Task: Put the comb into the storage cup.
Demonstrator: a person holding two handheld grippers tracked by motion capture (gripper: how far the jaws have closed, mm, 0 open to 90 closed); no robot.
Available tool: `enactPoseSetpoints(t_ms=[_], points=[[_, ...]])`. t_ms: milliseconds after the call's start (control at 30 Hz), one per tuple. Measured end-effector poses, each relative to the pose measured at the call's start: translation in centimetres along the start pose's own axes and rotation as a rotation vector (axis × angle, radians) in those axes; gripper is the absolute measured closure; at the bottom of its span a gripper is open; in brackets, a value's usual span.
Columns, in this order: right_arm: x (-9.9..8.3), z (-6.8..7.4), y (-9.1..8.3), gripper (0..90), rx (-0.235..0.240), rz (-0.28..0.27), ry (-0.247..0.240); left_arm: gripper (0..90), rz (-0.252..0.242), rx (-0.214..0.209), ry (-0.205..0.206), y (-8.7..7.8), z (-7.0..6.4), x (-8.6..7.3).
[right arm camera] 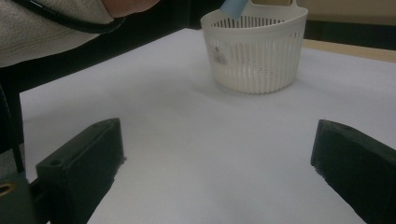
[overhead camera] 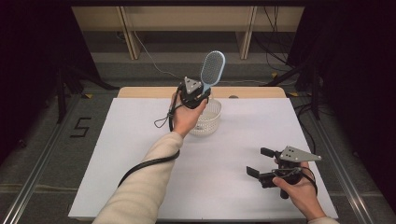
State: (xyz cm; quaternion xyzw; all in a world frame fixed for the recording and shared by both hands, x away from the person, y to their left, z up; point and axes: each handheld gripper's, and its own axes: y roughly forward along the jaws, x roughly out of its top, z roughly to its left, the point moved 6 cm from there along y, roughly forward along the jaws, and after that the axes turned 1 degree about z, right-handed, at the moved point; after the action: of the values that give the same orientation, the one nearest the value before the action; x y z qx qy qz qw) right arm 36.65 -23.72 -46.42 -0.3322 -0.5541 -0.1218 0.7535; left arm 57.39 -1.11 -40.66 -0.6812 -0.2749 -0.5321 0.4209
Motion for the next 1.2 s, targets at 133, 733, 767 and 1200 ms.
enactPoseSetpoints(t_ms=[133, 733, 767, 1200], points=[[0.0, 0.0, 0.0, 3.2, 0.002, 0.005, 0.001, 69.6, 0.0, 0.0, 0.002, 0.1, 0.0, -0.2], [-0.1, 0.1, 0.0, 3.3, 0.005, 0.011, 0.004, 69.5, 0.005, -0.007, 0.009, 0.5, 0.0, -1.0], [-0.1, 0.1, 0.0, 3.3, 0.006, 0.011, 0.004, 69.5, 0.005, -0.008, 0.008, 0.5, 0.0, -1.0], [-0.1, 0.1, 0.0, 3.4, 0.008, 0.009, 0.003, 69.5, 0.006, -0.005, 0.014, 0.6, 0.1, -1.4]])
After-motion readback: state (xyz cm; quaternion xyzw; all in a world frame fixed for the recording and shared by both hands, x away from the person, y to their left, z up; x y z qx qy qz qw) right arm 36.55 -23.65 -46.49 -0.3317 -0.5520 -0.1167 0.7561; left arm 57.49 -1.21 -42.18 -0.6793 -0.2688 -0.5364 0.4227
